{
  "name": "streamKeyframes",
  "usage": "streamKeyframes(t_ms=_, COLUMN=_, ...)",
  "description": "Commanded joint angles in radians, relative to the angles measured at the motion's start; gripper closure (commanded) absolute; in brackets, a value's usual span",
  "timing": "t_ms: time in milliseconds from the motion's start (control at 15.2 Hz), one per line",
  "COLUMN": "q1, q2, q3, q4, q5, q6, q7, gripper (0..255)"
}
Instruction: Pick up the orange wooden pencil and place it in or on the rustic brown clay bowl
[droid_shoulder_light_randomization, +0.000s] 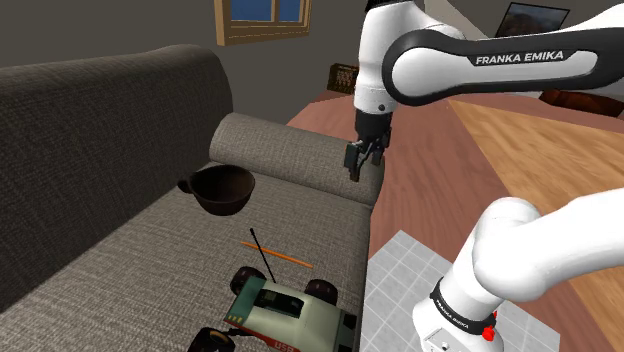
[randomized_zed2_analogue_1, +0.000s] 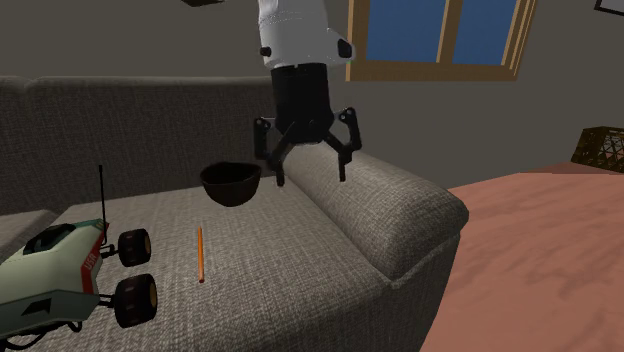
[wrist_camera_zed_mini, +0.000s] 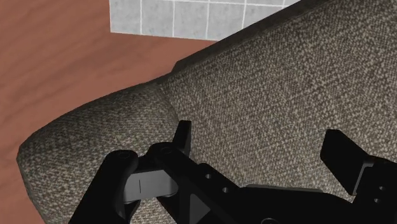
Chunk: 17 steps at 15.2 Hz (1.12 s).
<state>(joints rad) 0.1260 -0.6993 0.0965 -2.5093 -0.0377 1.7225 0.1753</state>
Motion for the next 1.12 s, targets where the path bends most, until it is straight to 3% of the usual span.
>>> streamKeyframes(t_ms=0, q1=0.03, q2=0.026, q3=0.04, q4=-0.012, q5=0.012, q6=0.048, q7=0.013, gripper=0)
streamKeyframes(t_ms=594, q1=0.133, q2=0.211, q3=0.215, q4=-0.007, q5=0.017, q6=0.256, q7=0.076, gripper=0)
streamKeyframes(t_ms=1056, q1=0.18, q2=0.395, q3=0.358, q4=0.038, q5=-0.051, q6=0.398, q7=0.158, gripper=0)
